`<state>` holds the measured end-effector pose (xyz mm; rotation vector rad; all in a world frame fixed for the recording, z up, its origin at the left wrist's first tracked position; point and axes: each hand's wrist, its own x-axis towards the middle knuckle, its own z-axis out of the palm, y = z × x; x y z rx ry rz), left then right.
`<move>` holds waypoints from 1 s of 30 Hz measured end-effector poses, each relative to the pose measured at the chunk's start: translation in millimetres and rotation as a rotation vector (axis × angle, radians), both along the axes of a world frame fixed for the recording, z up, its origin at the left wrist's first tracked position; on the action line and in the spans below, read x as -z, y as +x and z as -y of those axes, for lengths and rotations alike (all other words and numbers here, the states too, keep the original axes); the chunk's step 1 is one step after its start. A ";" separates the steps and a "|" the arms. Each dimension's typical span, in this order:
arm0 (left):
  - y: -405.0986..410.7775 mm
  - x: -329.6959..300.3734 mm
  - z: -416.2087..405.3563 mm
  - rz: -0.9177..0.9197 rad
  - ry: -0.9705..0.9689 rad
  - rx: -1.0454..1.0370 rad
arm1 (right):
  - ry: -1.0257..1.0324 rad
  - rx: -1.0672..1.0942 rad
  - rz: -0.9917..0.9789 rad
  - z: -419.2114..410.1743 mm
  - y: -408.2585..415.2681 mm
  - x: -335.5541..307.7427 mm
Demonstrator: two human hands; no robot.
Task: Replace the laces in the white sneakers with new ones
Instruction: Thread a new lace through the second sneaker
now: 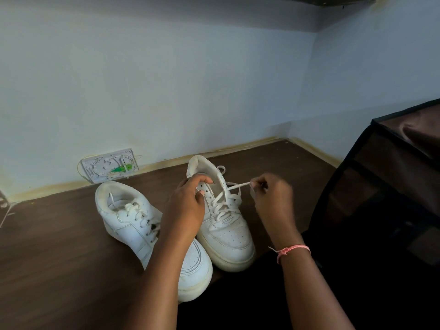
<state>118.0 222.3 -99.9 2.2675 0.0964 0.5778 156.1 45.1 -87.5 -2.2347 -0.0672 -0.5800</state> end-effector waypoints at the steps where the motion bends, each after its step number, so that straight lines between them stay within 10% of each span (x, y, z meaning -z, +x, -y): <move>1: 0.3 -0.1 1.1 0.003 -0.009 -0.004 | -0.037 0.014 0.070 -2.2 -0.2 2.9; 17: -5.3 -9.7 -0.2 0.030 -0.057 0.008 | -0.504 -0.263 -0.294 1.5 -6.3 -10.7; 26: -10.5 -22.3 35.5 0.059 -0.056 0.255 | 0.363 -0.607 -0.428 18.7 -26.5 -60.7; 30: -7.2 -22.2 31.2 0.147 -0.157 0.120 | 0.248 -0.490 -0.418 32.1 -29.1 -67.7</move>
